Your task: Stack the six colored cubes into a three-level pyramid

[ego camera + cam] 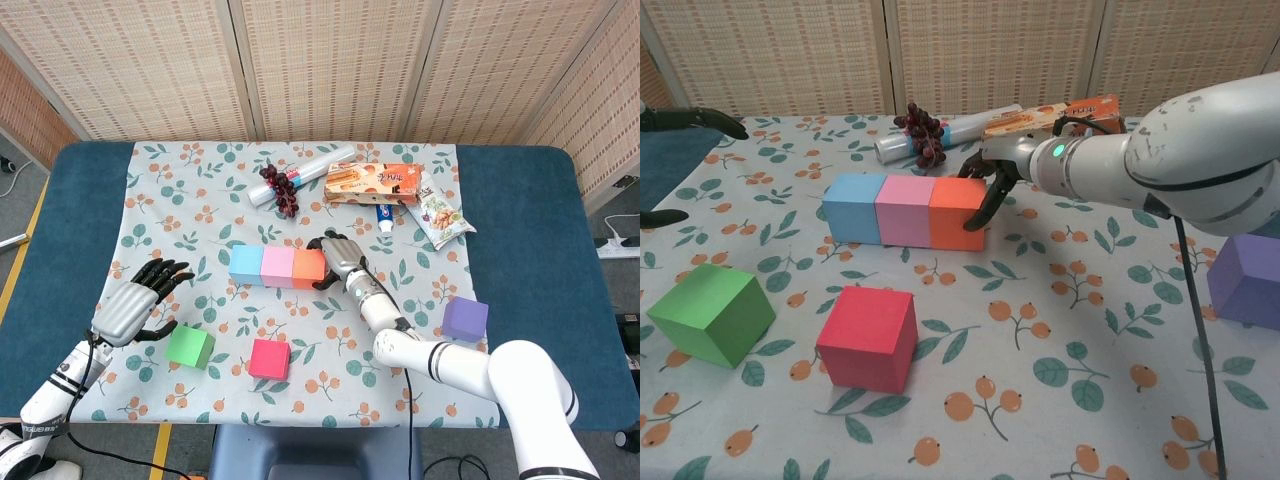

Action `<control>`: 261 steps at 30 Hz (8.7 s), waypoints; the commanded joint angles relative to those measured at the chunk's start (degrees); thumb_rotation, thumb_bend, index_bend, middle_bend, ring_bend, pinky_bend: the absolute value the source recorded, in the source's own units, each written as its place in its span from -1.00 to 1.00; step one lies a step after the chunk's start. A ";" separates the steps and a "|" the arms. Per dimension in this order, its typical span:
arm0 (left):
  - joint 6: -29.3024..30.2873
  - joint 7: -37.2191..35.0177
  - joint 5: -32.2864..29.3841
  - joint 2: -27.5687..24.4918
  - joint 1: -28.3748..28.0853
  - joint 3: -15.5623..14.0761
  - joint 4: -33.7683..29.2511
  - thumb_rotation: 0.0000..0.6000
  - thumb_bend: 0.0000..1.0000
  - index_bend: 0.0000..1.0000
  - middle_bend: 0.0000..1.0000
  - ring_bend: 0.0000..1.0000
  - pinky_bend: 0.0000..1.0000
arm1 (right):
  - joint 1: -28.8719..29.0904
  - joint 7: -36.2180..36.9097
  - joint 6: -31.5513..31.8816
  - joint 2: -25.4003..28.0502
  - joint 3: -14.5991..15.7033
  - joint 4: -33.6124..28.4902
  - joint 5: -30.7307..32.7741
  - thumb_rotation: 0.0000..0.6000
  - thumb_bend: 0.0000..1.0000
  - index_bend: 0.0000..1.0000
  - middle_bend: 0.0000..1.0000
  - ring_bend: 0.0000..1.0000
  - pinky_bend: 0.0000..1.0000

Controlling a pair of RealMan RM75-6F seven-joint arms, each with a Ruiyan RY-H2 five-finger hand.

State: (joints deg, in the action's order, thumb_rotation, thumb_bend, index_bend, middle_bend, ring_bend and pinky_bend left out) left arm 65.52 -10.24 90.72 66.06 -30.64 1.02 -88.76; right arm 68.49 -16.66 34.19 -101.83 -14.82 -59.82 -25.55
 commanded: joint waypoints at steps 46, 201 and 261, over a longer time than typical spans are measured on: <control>0.17 0.72 -1.83 -0.53 0.88 0.48 -0.56 1.00 -0.34 -0.72 -0.89 -1.00 -0.90 | -0.37 -1.77 0.92 4.56 1.26 -1.04 -1.27 1.00 -0.79 -1.00 -0.98 -1.00 -1.00; -29.01 28.41 -52.68 7.82 -36.02 6.20 5.17 1.00 -0.34 -0.30 -0.21 -0.35 -0.56 | -57.37 20.13 43.57 47.21 7.66 -46.04 -51.12 1.00 -0.79 -1.00 -0.98 -1.00 -1.00; -32.59 26.78 -54.98 5.52 -38.30 3.29 2.63 1.00 -0.35 -1.00 -1.00 -1.00 -0.86 | -58.64 22.14 43.56 47.60 6.86 -45.56 -51.63 1.00 -0.79 -1.00 -0.98 -1.00 -1.00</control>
State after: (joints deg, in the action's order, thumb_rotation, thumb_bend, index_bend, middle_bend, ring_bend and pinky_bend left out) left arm 33.46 16.92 36.16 72.23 -68.74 4.35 -85.37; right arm 9.86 5.47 77.74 -54.24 -7.96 -105.39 -77.16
